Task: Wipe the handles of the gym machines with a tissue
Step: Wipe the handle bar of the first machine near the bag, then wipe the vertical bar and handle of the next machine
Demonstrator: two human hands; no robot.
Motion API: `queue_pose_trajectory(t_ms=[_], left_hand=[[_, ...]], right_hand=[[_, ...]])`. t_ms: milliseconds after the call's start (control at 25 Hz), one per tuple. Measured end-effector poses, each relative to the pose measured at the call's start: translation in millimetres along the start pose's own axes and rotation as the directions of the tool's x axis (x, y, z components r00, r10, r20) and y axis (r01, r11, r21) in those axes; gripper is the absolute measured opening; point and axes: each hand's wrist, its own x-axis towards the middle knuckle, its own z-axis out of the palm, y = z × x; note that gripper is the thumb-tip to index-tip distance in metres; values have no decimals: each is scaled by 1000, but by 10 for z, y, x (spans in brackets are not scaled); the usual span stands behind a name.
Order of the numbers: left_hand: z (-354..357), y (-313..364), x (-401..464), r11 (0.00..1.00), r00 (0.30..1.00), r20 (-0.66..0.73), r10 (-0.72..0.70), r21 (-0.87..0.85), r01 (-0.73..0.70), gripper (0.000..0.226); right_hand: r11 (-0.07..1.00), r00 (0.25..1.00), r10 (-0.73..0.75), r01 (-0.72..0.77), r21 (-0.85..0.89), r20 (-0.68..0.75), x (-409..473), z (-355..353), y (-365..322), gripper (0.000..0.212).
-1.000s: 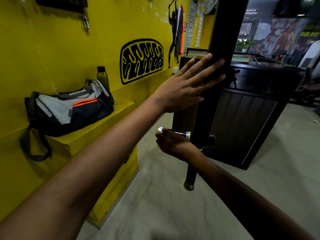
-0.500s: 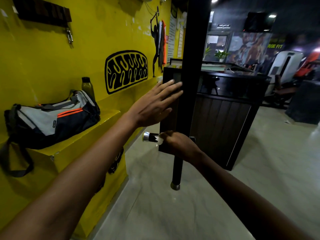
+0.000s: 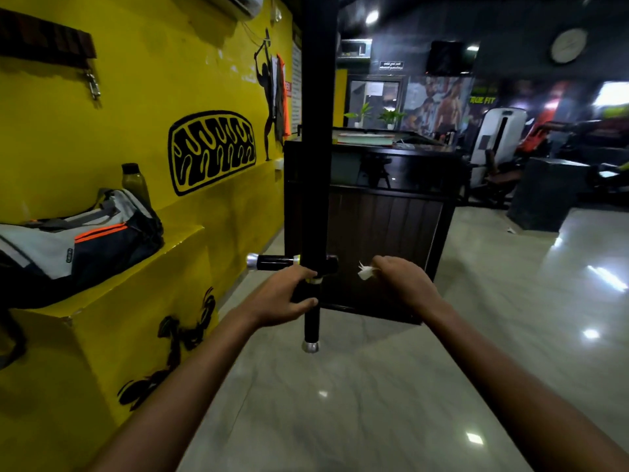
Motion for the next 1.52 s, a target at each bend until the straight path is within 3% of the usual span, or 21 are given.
queue_pose_trajectory(t_ms=[200,440,800,1160,1520], left_hand=[[358,381,344,997,997,76,-20,-69,25,56],[929,906,1029,982,990,124,69,-185,-45,57],[1935,2374,1964,899,932,178,317,-369,-236,59],[2816,3962,2435,720,758,249,603,-579,-382,68],[3514,5538,2715,400,449,156,880,-754,-522,58]], right_hand=[[991,993,120,-121,61,14,-433,-96,416,10],[962,961,265,-258,94,-73,-928,-265,1242,4],[815,813,563,-576,-61,-149,-2266,-828,2548,8],[520,546,810,-837,-167,-214,-3603,-1343,3157,13],[98,172,924,-970,-223,-341,-4748,-1895,3144,11]])
